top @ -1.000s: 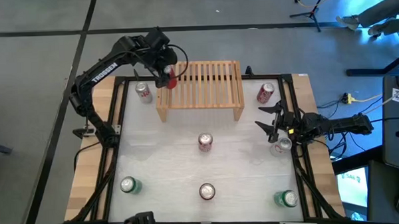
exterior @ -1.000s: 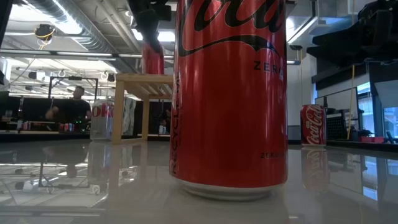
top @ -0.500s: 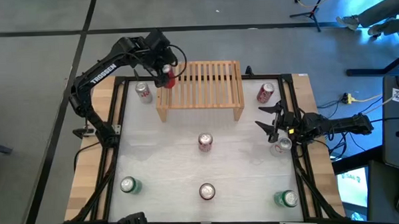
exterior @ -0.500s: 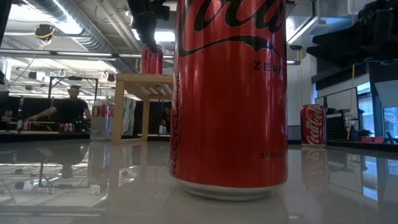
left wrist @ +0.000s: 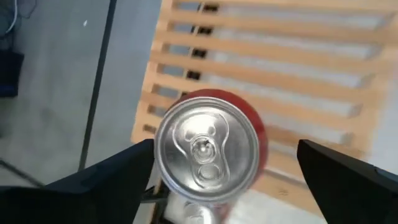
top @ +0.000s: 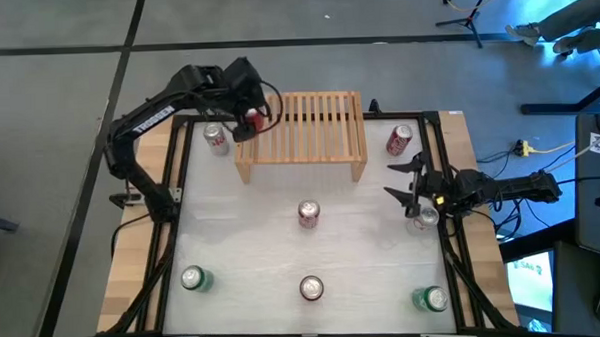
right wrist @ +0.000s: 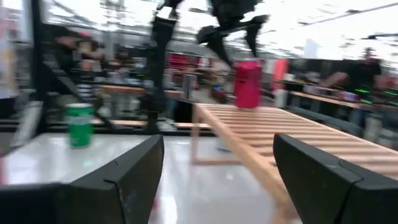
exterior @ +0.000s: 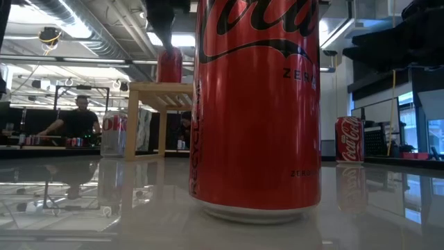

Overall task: Place canned beverage on shelf
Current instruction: Put the bottom red and white soda can on the shelf

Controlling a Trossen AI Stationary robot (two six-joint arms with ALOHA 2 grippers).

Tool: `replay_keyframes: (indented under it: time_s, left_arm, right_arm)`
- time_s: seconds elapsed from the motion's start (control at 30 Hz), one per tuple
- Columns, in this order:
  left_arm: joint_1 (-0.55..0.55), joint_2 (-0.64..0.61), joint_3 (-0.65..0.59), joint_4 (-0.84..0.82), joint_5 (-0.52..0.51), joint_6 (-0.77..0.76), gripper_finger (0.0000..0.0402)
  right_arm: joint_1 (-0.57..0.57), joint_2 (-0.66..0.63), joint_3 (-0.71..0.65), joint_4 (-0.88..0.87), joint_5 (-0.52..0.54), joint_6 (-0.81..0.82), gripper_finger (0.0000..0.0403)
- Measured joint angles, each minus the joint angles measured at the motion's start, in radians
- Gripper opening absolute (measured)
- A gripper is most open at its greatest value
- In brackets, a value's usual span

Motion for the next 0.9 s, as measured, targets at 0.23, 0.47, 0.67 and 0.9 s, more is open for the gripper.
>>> replay_keyframes:
  time_s: [0.23, 0.47, 0.67, 0.9]
  left_arm:
    - [-0.170, -0.086, 0.026, 0.001, 0.081, -0.177, 0.0380]
    - [-0.293, -0.117, 0.026, -0.001, 0.029, -0.324, 0.0380]
    - [-0.417, -0.115, 0.008, 0.018, 0.051, -0.409, 0.0380]
    - [-0.559, -0.115, -0.076, 0.096, 0.034, -0.533, 0.0380]
  right_arm:
    - [0.000, 0.000, 0.000, 0.030, -0.059, 0.001, 0.0298]
    - [0.000, 0.000, 0.000, 0.037, -0.043, 0.006, 0.0298]
    - [0.000, 0.000, 0.000, 0.032, -0.091, 0.027, 0.0298]
    - [0.000, 0.038, 0.000, 0.013, -0.110, 0.085, 0.0298]
